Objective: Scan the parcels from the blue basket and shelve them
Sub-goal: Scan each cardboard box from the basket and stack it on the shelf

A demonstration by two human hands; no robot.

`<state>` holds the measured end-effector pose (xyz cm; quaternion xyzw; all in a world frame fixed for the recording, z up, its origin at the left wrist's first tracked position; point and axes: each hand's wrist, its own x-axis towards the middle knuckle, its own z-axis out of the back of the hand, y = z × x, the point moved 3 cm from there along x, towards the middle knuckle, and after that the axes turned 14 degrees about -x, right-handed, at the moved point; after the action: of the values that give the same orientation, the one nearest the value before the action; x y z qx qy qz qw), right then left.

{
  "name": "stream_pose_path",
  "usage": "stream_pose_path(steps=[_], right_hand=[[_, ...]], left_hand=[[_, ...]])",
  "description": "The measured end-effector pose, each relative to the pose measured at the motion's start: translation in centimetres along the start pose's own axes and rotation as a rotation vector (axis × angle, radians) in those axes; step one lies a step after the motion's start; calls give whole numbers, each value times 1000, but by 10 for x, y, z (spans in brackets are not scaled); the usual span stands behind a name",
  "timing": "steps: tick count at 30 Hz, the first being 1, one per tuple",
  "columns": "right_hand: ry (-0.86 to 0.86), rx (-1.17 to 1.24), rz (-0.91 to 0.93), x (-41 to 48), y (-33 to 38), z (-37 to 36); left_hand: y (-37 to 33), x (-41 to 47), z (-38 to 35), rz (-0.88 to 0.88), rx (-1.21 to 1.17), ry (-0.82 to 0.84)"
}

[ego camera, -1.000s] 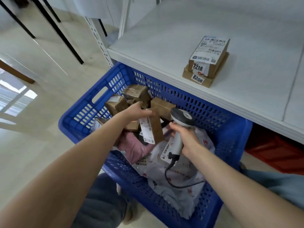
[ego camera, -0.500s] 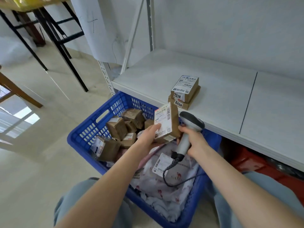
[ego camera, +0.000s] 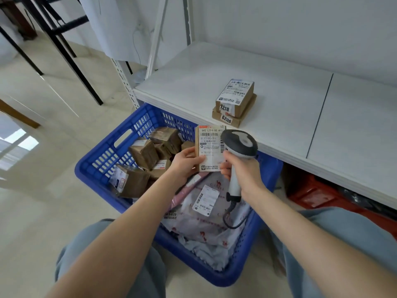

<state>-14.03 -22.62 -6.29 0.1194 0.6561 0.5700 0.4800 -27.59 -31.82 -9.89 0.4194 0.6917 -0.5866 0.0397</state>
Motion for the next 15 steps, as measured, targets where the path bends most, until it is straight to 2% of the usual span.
stream_pose_path(steps=[6, 15], right_hand=[[-18, -163, 63, -19, -16, -9], [9, -222, 88, -32, -21, -14]], left_hand=[[10, 9, 8, -27, 135, -58], [13, 12, 13, -17, 137, -131]])
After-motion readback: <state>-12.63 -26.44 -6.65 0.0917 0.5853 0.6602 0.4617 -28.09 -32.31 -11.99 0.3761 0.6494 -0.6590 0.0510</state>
